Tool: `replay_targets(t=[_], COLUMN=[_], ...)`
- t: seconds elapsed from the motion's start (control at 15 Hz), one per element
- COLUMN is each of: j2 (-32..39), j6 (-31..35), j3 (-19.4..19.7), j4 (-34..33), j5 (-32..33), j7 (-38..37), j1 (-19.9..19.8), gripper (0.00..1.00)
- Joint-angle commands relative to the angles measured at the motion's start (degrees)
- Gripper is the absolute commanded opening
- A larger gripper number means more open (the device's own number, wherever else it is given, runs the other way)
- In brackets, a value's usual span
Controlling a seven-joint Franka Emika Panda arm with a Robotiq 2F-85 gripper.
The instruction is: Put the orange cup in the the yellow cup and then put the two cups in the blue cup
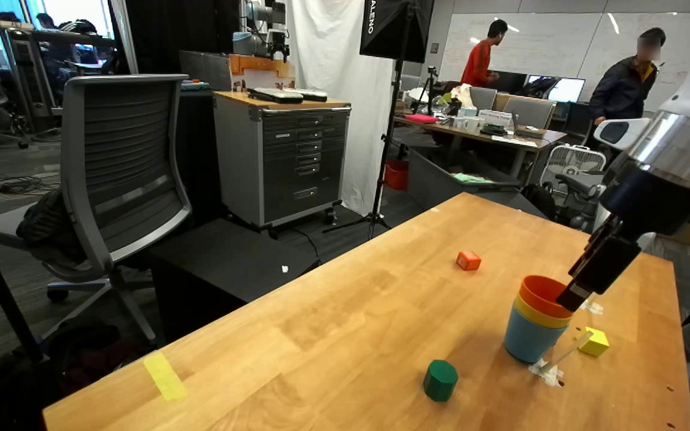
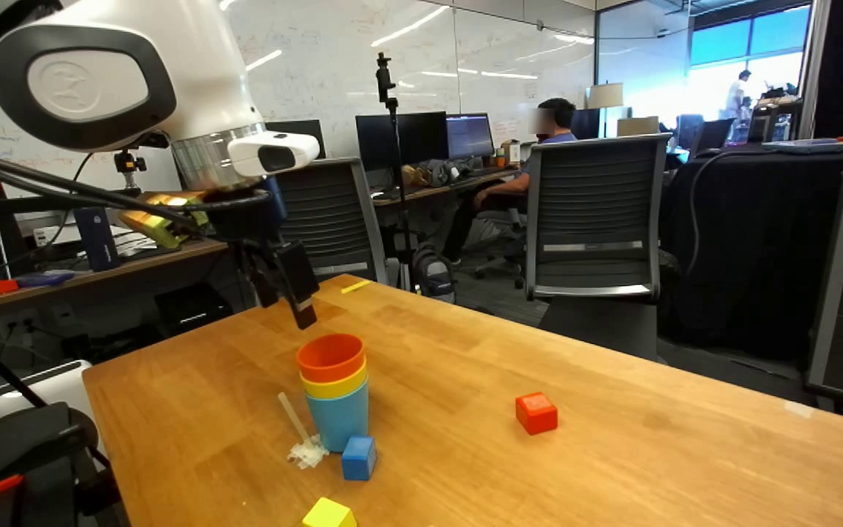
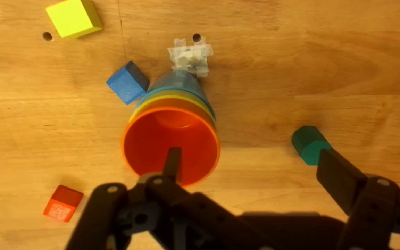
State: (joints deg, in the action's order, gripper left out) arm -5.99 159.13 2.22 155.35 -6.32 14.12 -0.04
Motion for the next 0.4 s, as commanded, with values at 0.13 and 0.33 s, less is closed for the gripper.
replay_targets(t=[0.13,0.33], j2=[-0.1,-0.1], j6=[-0.2,-0.2], j3=[0.2,0.2], j4=[0.0,0.0], j5=[0.3,0.3], j7=[-0.3,-0.3], j1=[0.3,0.3], gripper=[1.00,1.00])
